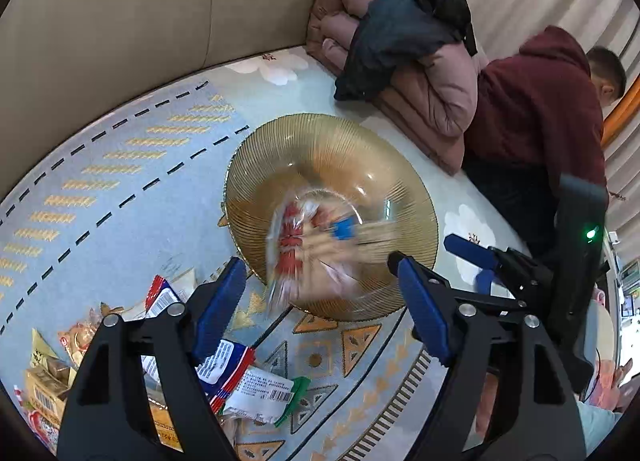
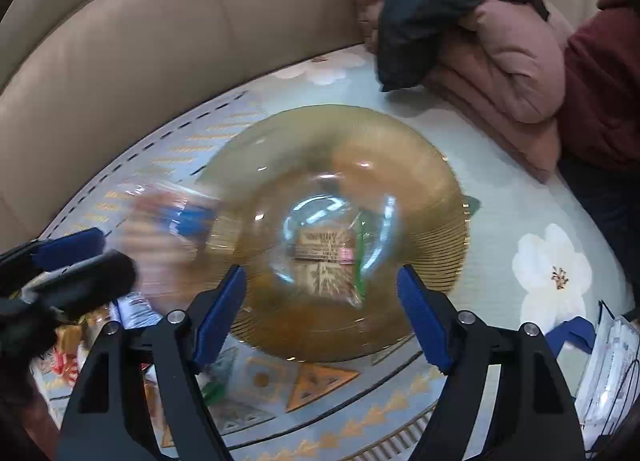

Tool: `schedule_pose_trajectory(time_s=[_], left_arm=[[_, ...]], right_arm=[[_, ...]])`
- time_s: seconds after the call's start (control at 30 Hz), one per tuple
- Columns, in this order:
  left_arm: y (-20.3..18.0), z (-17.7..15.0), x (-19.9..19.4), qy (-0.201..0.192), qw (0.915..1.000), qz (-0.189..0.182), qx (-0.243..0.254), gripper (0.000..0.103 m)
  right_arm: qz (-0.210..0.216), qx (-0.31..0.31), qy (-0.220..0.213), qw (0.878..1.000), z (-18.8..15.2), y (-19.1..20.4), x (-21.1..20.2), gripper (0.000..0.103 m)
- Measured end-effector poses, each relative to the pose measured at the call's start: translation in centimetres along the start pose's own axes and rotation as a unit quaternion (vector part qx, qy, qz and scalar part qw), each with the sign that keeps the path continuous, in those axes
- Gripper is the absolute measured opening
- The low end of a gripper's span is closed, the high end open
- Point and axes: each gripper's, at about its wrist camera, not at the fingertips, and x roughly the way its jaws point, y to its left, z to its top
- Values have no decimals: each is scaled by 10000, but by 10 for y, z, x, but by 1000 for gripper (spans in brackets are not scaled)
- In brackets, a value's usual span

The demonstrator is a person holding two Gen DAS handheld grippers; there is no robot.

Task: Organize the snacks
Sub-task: 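Carry both packets over the gold bowl and open both tools, then grasp the white green-edged packet with right tool while left tool grasps round-cracker bag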

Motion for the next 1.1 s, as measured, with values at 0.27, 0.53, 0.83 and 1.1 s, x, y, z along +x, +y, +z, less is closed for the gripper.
schedule_pose_trajectory(time_s=[0.27, 0.53, 0.83, 1.1], left_arm=[[23, -69, -75, -342, 9953, 905, 108, 83], [91, -167, -134, -774, 9767, 1479, -1348, 87], [141, -222, -77, 7, 9682, 1301, -2135, 86], [144, -219, -39, 267, 9693, 1364, -2028, 87]], right_arm=[[766, -471, 217, 9957, -51, 57, -19, 77], [1329, -1659, 116, 9771, -87, 146, -45, 80], [1394, -1872, 699, 9699, -122, 148, -4, 80], [1240, -2253, 872, 9624, -129, 145, 30, 80]])
